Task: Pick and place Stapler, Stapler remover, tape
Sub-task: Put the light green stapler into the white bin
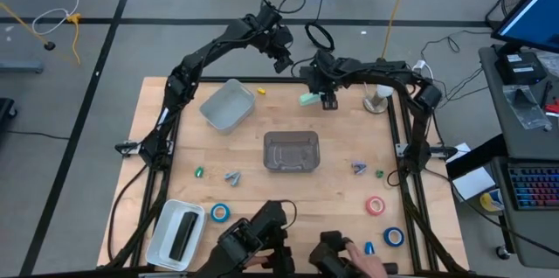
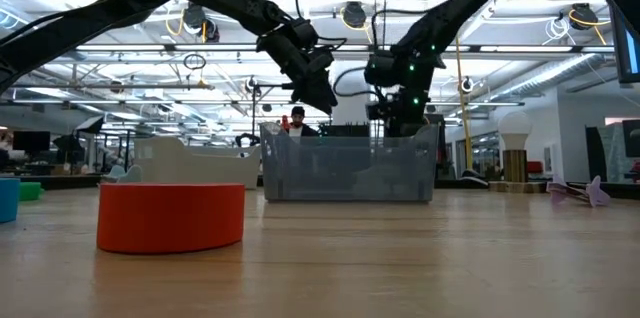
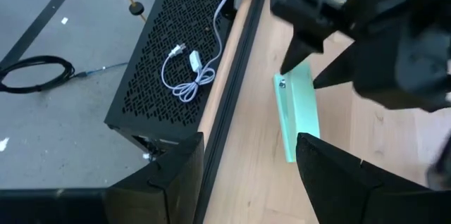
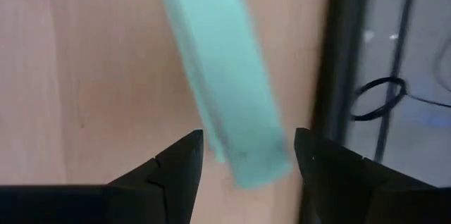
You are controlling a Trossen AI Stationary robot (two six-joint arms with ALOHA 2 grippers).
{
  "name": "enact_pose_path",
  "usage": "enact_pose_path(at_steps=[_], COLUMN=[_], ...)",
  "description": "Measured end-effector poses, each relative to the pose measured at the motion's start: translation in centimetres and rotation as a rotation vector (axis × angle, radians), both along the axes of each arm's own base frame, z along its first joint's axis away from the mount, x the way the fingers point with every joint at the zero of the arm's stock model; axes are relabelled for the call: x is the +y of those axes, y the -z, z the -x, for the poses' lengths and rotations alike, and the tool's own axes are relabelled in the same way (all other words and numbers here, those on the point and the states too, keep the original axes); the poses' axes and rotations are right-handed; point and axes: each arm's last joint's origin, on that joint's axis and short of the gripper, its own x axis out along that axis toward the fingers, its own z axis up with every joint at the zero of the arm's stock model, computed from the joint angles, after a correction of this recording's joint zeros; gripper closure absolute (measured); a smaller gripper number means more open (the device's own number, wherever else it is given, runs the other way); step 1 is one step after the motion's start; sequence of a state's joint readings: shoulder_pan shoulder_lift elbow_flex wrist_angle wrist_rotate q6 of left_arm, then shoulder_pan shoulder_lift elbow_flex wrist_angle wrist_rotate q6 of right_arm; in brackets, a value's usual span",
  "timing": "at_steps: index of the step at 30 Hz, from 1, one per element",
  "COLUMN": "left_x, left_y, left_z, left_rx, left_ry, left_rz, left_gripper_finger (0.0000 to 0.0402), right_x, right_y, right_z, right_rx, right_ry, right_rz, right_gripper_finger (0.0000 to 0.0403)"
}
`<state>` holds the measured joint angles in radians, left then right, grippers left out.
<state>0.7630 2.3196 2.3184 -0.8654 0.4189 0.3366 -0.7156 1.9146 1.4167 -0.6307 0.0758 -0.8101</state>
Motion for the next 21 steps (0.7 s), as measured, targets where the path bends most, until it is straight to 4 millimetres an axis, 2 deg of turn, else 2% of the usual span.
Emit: enact_pose_path(at_steps=[10,13,18,21], left_x=[0.0,0.0,0.0,0.0], left_y=[0.0,0.0,0.0,0.0], left_z=[0.0,0.0,0.0,0.0], left_rx=[0.000,0.001,0.001,0.001], left_ry=[-0.002,-0.002,-0.003,-0.004], left_rz=[0.001,0.001,0.002,0.004], left_gripper_finger=[0.0179,0.0179,0.0179,0.0179], right_x=[-0.4,-0.4,-0.2,0.1], right_y=[2.4,2.3,2.3,2.3], right_z=[-0.7,-0.7,-0.8,-0.9], right_rx=[0.033,0.032,0.078,0.090], right_ry=[-0.016,-0.016,-0.002,-0.010], right_rz=[-0.015,-0.011,0.034,0.030], right_gripper_finger=[0.0193,0.0216,0.0284,0.0291])
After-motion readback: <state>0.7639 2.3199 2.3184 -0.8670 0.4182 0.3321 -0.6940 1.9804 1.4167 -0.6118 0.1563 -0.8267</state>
